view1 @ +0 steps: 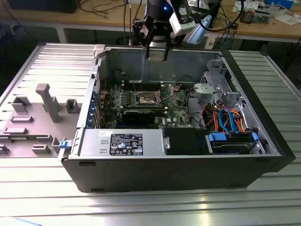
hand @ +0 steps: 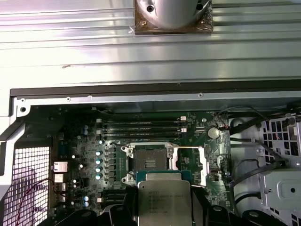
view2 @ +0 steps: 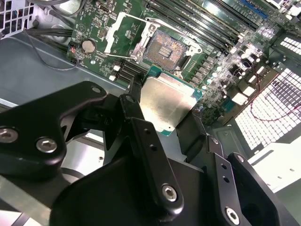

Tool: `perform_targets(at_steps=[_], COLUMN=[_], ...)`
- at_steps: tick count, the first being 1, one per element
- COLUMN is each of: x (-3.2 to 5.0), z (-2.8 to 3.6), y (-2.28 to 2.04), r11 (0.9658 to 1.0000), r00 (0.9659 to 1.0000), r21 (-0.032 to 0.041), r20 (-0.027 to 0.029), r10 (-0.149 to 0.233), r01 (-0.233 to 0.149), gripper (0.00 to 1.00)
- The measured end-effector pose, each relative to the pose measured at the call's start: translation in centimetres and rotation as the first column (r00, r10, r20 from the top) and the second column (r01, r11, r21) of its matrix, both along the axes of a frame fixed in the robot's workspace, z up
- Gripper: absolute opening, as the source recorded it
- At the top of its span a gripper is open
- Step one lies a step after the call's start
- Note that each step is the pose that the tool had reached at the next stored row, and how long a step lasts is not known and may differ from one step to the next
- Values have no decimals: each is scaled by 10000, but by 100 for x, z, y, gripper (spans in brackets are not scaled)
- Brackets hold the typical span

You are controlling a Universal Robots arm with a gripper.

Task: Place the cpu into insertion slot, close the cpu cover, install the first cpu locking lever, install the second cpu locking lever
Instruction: 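Place the cpu into insertion slot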

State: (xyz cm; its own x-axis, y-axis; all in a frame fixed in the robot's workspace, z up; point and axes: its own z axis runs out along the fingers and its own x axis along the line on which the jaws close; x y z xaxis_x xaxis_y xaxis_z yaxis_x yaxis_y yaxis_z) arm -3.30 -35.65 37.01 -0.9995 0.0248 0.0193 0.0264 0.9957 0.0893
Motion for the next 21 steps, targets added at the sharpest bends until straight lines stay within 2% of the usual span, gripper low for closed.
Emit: perform_targets(at_steps=[1, 5, 21], x=[-2, -5, -19], z=[-19, -30, -52], y=[0, 0, 0], r11=[10000, 10000, 10000], r00=[10000, 10000, 10000], r21=[0, 0, 0], r20=[0, 0, 0], r10=[0, 0, 0], r01=[0, 0, 0], gripper=[55, 55, 55])
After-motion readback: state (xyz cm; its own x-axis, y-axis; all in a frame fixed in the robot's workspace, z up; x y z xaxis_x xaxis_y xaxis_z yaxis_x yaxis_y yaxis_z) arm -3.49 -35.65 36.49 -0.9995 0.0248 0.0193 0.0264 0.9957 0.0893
